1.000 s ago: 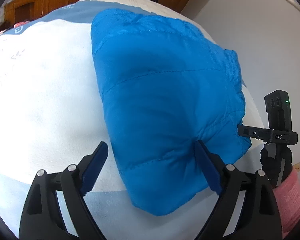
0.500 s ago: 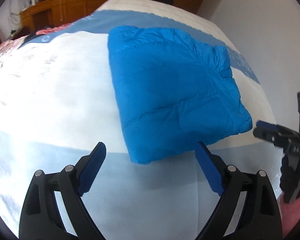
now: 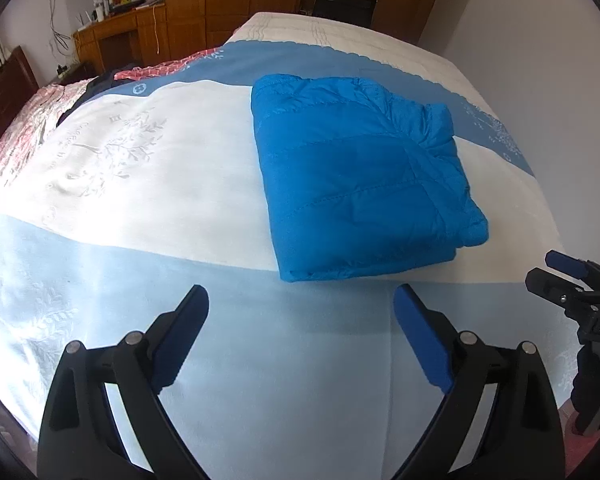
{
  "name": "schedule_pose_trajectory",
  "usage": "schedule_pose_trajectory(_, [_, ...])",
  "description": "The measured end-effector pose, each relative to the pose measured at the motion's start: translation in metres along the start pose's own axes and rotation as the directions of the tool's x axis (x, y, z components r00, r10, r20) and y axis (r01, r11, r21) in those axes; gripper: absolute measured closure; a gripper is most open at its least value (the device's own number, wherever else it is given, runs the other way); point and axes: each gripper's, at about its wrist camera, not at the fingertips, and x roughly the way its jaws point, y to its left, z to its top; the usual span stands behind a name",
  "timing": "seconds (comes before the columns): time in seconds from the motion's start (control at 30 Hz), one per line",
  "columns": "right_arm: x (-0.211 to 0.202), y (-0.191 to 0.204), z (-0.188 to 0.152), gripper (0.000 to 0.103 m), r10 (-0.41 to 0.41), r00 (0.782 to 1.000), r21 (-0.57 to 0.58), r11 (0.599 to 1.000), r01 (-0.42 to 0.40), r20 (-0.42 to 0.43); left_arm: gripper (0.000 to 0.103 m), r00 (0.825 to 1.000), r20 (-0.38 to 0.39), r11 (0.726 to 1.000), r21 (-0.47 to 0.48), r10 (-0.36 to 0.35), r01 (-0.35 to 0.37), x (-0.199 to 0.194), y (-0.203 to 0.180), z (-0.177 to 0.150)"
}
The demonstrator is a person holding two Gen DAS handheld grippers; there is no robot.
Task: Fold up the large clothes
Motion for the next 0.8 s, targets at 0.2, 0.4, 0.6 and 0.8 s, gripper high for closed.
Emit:
schedule_pose_trajectory(0.2, [-0.013,0.008,-0.003,0.004,-0.035,0.999,-0.016,0.999,0.035,0.011,0.009,1.0,-0.013,1.0,-0.005,0.026,-0.026,-0.014,-0.002,-0.01])
schedule_pose_trajectory(0.4, [-0.019,0.013,-0.005,0.004,-0.057,0.998,-0.021,0.998,0.057,0.009,0.009,0.999,-0.022,0.999,0.002,0.037,-0.037,-0.026,-0.007,-0.021])
schedule_pose_trajectory(0.6, [-0.019,0.02,-0.01,0.004,-0.067,0.998,-0.038,0.997,0.067,0.007,0.009,0.999,-0.032,0.999,0.009,0.043,-0.043,-0.033,-0.009,-0.03])
schedule_pose_trajectory(0.8, [-0.016,0.019,-0.015,0.004,-0.074,0.997,-0.038,0.997,0.074,-0.004,0.009,0.998,-0.029,0.999,-0.001,0.048,-0.049,-0.037,-0.01,-0.034])
